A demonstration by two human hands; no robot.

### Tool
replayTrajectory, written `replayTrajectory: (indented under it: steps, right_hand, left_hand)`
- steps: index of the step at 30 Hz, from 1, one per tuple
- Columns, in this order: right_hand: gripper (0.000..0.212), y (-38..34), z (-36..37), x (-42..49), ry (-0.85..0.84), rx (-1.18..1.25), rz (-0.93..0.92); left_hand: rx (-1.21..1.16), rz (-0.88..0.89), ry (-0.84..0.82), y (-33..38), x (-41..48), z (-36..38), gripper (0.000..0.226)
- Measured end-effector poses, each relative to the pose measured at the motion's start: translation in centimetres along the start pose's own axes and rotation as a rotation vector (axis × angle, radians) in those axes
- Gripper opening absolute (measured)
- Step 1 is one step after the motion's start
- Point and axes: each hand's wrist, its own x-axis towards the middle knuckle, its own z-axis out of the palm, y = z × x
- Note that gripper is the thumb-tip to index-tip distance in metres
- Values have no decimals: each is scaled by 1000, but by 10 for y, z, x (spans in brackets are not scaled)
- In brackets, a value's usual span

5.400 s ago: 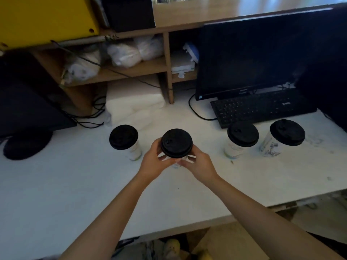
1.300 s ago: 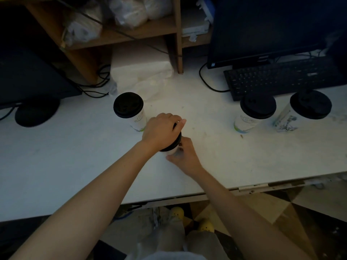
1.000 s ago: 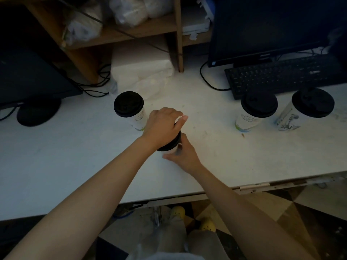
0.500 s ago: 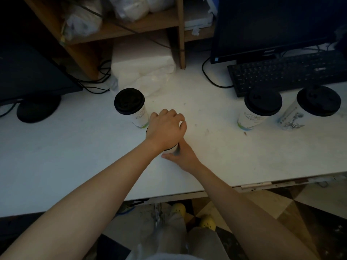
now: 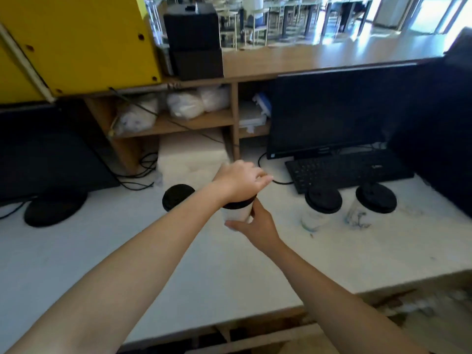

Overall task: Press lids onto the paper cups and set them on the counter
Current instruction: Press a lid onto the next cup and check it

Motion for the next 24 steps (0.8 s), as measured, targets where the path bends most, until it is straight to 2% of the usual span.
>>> replayTrajectory:
  steps: [5,7,9,11,12,13,15,16,18,20,22,24]
  right_hand:
    - [70,-64,-26,17,144,-31,-118]
    - [68,-88,-36,20,212,-36,-164]
    - [62,-109,-47,20,271,-50,-211]
    - [60,-127,-59,21,339,-114,-247]
    - [63,-133,-64,21,380,-173,-261]
    - [69,-139,-70,21,426,-235,-282]
    - [71,-148,-79,19,511,-340,-347]
    - [70,-153,-83,18,546,-388,-379]
    - [68,-161,-87,16,586,-491,-419]
    - [69,-166,-88,16,608,-579,-446]
    - [70,-171,-89,15,642,-629,-487]
    - [73,-178,-93,15,630,-658,-543]
  left_hand:
    - [53,77,57,19,9,-79,52]
    - [3,129,111,25,8,-106,51]
    - [-64,165,260,28,3,-128,52]
    - [52,141,493,27,-3,-144,59]
    - [66,93,547,26,-6,-151,65]
    - [4,33,527,23,-10,-156,72]
    - [-286,-91,324,17,-14,-165,83]
    - [-458,-128,214,15,-18,-167,85]
    - [-703,-136,119,11,-27,-169,82]
    - [-795,-69,138,8,-33,-166,72]
    - [-851,17,233,6,-36,-160,57]
    - [-936,55,324,2,-39,-153,55]
